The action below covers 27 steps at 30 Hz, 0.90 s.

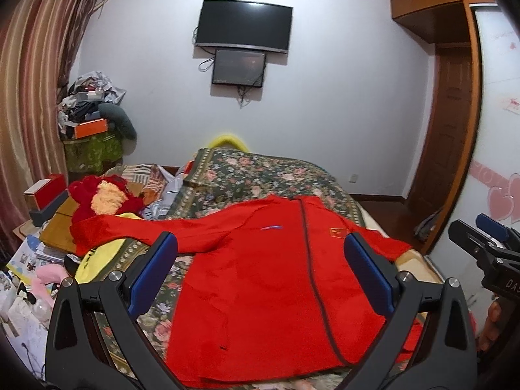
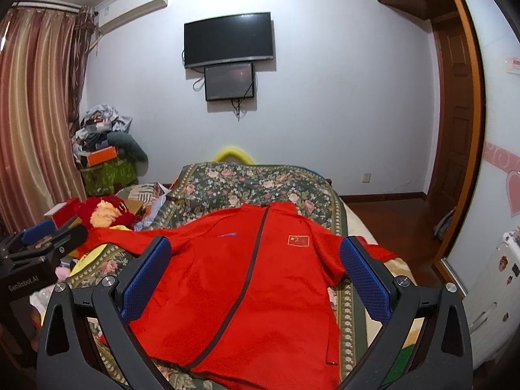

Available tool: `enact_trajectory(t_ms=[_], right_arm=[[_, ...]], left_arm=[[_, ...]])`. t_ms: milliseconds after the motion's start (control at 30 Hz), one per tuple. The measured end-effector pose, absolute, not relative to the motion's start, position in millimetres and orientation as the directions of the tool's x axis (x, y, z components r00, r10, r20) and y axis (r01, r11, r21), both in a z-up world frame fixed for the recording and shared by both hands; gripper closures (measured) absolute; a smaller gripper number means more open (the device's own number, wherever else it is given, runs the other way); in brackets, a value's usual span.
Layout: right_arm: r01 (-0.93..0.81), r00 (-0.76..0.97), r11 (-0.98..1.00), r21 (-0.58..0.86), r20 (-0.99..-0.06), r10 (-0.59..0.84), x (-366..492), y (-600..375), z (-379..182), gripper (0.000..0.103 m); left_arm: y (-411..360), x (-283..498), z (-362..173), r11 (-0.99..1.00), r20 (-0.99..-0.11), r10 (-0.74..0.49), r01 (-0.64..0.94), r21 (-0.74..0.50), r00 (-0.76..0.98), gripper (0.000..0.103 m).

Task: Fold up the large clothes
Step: 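Lower the left tool to the jacket sleeve and close on its cuff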

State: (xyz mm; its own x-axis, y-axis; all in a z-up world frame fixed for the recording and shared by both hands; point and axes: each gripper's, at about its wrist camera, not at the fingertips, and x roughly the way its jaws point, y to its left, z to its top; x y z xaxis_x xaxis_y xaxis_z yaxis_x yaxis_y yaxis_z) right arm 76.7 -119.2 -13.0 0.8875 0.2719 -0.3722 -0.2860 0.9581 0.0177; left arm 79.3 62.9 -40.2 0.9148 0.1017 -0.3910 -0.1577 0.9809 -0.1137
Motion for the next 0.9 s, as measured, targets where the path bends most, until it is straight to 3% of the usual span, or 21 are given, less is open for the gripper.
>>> enact_trajectory(t_ms=[267,567,733,900], right_arm=[[-0.309,0.827,0.951,0.029,-0.486,0.284,137,-104,-37,0.0],[-0.316,0.72,0.949,-0.017,-0.655,0.228,210,-80,-74,0.0],[-0.333,0.652,0.94,-0.073,-0.738,0.174,249,-62,-97,0.0],[-0.339,0.618,0.934,-0.117,-0.776,0.127,283,-49,-117,0.0]], left_arm=[[122,130,-69,0.962,-0.461,0.203,-0.264,-0.072,0.864,0.0],[230,193,-124,0.924,-0.602,0.27,-0.378,-0.057,0.751,0.0],[302,220,-158,0.887,-0.691,0.221,-0.437,-0.151,0.688,0.0],[374,243,-196,0.8,-0.751,0.093,-0.498,-0.335,0.654,0.0]])
